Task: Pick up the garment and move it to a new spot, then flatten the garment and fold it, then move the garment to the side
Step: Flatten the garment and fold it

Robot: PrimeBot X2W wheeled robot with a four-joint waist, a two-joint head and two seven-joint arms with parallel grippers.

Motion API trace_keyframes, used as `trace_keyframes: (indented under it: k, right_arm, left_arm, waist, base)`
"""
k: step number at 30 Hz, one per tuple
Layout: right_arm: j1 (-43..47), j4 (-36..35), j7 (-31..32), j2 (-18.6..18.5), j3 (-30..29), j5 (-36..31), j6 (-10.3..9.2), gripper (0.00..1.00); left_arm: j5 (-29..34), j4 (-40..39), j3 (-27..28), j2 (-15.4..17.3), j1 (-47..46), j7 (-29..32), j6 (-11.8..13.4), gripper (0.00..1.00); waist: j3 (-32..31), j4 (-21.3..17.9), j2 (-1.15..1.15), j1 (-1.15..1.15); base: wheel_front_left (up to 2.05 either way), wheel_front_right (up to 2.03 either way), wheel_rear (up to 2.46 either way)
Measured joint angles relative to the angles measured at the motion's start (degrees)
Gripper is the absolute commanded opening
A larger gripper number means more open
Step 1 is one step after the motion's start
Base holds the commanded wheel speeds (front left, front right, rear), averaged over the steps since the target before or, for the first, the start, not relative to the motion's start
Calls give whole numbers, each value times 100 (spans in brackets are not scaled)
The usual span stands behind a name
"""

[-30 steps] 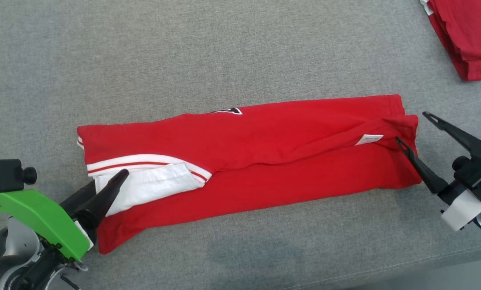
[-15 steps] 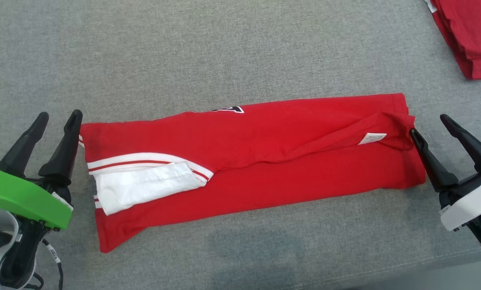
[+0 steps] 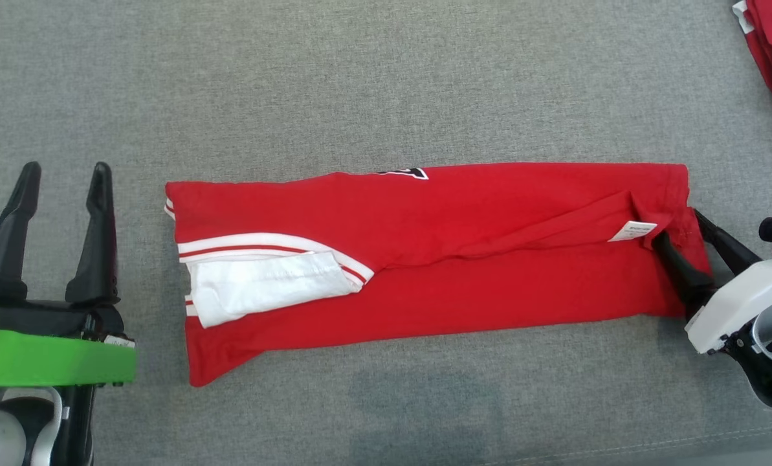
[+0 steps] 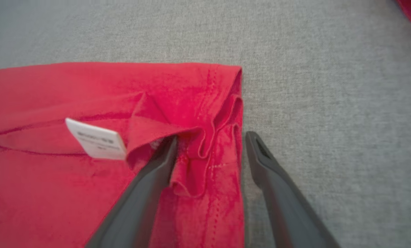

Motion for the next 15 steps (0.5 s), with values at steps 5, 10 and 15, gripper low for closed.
trace_keyframes:
  k: [5, 10, 15]
  right_arm:
    - [-162, -3, 357, 87, 44, 1209, -9, 0]
    - [-81, 96, 809, -385, -339, 2137, 9, 0]
    - [133, 642, 1104, -1192, -1317, 2471, 5, 0]
  left_arm:
    - [203, 100, -44, -218, 217, -469, 85, 100]
    - [312, 364, -261, -399, 315, -737, 38, 100]
    - [512, 639, -415, -682, 373, -1004, 89, 100]
  waist:
    - [-64, 66, 0, 0]
    - [-190, 118, 0, 0]
    - [-327, 188, 0, 0]
  base:
    - [0, 0, 0]
    - [0, 0, 0]
    - [0, 0, 0]
